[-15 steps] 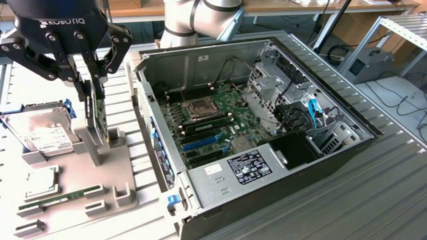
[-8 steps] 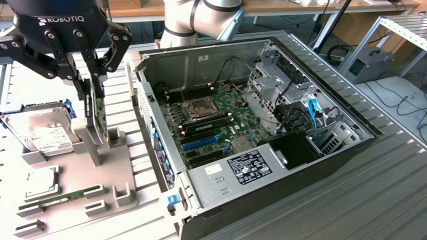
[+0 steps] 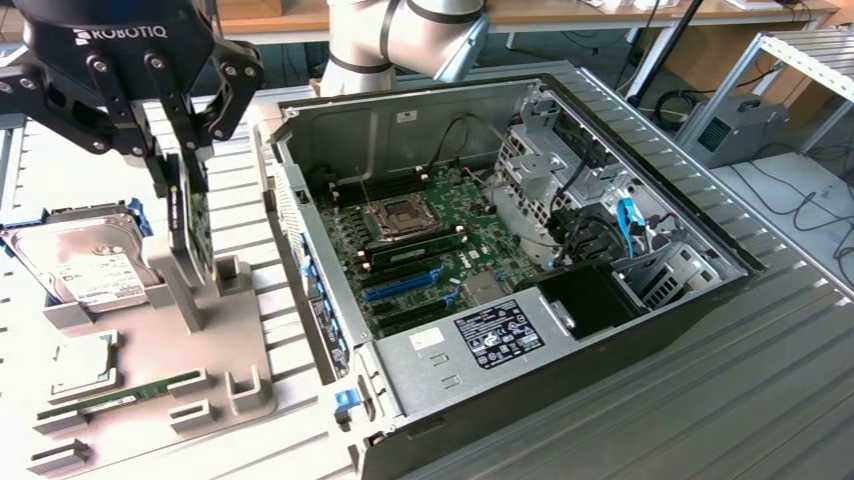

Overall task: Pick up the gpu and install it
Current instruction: 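Pick up the gpu and move the gpu toward the slot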

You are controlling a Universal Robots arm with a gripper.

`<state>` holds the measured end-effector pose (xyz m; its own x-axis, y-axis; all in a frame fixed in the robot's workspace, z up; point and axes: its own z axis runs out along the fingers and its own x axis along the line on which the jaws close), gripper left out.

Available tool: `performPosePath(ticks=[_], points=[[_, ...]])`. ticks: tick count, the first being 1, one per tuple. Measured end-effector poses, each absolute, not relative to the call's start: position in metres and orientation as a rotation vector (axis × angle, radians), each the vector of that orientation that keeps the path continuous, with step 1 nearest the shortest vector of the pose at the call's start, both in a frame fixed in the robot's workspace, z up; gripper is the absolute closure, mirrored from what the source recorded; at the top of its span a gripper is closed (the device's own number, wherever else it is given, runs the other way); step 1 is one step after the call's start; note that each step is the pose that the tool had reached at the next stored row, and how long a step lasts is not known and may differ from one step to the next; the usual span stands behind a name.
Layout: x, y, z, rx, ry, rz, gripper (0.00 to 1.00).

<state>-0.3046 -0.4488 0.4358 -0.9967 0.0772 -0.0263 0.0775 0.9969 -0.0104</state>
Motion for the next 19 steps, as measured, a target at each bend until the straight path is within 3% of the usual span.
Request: performPosePath(ticks=[19], points=[[-0.3046,-0.4489,0.4436,0.121,3.113,-0.018,0.74]])
